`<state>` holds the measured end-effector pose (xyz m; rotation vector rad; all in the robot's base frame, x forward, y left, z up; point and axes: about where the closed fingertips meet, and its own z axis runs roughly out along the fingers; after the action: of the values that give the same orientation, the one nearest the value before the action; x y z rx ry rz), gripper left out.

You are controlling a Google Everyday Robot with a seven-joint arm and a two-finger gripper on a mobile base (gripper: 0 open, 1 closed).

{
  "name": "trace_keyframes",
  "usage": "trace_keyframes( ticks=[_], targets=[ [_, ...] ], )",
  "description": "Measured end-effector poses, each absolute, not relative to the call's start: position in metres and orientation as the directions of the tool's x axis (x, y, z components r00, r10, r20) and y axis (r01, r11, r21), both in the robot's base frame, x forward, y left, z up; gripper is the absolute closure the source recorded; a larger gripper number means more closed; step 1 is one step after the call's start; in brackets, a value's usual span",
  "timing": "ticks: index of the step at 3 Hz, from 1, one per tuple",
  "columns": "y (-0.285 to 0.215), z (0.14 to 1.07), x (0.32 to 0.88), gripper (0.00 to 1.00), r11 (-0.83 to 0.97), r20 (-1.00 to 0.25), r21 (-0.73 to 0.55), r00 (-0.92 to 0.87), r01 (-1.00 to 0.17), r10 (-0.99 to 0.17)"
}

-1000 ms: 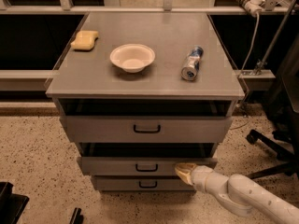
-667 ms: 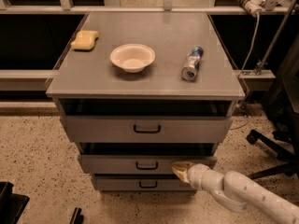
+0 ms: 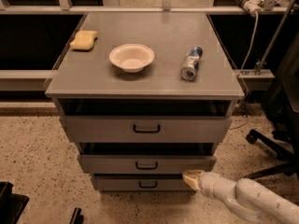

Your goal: Place redbull can into middle drawer

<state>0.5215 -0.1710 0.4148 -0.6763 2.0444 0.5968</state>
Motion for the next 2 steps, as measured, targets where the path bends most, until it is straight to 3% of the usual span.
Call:
trace_keyframes(
  ticks=[1, 2],
  targets=[
    [-0.201, 0.416, 0.504, 1.00, 0.779, -0.833, 0.183, -0.516, -0.600, -0.202],
    [-0.219, 0.421, 0.507, 0.81, 0.762, -0.822, 0.205, -0.531, -0.614, -0.207]
  ],
)
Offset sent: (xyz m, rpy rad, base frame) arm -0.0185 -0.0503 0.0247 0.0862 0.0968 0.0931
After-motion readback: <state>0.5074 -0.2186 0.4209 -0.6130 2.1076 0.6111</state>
